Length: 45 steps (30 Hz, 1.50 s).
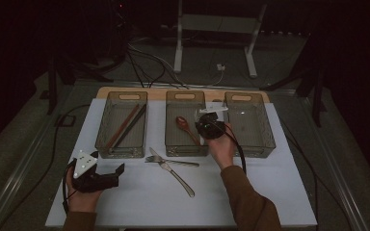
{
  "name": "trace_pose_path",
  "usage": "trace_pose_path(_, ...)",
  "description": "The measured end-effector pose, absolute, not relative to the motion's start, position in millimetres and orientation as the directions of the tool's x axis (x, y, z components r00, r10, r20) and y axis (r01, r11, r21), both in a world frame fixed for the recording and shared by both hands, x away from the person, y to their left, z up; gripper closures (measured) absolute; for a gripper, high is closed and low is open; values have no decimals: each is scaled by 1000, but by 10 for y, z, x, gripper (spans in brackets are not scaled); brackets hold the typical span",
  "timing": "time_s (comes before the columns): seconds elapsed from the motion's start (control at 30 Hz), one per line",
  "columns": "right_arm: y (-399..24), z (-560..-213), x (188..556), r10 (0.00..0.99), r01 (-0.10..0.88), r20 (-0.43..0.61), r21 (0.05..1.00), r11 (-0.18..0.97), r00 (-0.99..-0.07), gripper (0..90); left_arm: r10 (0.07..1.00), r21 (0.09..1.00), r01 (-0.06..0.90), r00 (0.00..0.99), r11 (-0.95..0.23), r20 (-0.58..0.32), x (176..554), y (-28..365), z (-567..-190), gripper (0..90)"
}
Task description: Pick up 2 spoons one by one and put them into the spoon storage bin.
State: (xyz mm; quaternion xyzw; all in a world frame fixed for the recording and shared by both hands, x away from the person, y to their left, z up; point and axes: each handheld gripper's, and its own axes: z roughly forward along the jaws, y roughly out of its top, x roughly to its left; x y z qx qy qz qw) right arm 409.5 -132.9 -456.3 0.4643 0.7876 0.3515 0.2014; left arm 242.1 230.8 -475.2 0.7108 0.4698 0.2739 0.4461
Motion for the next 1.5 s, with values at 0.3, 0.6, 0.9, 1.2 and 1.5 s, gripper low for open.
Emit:
trace_pose_path(0.3, -1294, -4640, 4118, 873, 607, 6, 721, 334, -487, 843, 912, 891, 424, 409, -160, -30, 2421, 2311, -4753, 6)
trace_pose_path(0.6, -1294, -4658, 4128, 856, 612, 28, 711, 346, -517, 576, 912, 891, 424, 408, -159, -32, 2423, 2315, -4753, 6)
trace_pose_path(0.9, -1377, -4505, 4039, 850, 593, 110, 762, 260, -515, 126, 913, 891, 425, 406, -159, -31, 2422, 2314, -4756, 6)
trace_pose_path(1.2, -1420, -4397, 3886, 799, 556, 99, 768, 318, -594, 21, 913, 891, 426, 406, -158, -32, 2421, 2307, -4758, 6)
trace_pose_path(1.5, -1419, -4337, 3747, 747, 522, 94, 772, 363, -658, 9, 913, 890, 427, 407, -158, -34, 2418, 2304, -4760, 6)
